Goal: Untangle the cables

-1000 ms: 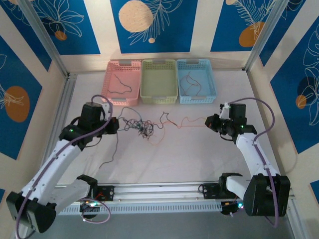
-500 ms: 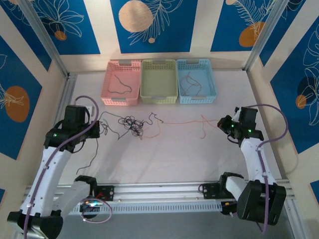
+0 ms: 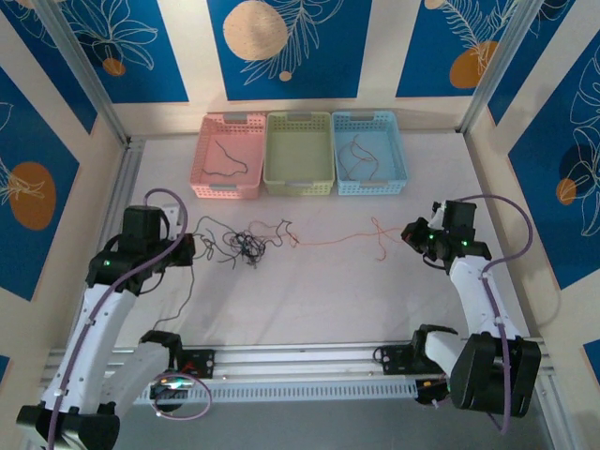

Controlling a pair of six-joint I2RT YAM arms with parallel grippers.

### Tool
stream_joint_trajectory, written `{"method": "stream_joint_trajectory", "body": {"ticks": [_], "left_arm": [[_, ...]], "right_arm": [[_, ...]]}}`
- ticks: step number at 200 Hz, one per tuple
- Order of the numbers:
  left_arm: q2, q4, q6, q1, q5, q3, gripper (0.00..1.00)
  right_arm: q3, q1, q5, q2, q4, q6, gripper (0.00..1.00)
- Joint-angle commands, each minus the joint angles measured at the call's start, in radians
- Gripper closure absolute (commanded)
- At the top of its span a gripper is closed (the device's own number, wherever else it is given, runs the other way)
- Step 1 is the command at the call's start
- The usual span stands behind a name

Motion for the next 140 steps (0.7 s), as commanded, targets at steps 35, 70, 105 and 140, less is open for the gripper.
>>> {"method": "stream_joint_trajectory", "body": {"ticks": [35,70,105,140], "left_arm": [[-0.005,0.065,-0.018,0.014,0.105,-0.018,1.00],[-0.007,0.071,-0.017,0.013,0.113,-0.025,1.00],[-0.007,0.076,-0.018,0.014,0.115,-0.031,1.00],[-0.010,0.079,-0.017,0.013,0.116,-0.034,1.00]], "right_arm": [[0.024,0.076,-0.029,0.036,-0.057,-0.034,0.67],[0.077,0.161,0.050,0.011,-0.114,-0.063,0.57],[0.116,0.329,0.012,0.043,-0.066,-0.068,0.57],[0.208,0.572,-0.018,0.206,-0.019,-0.061,0.59]]}}
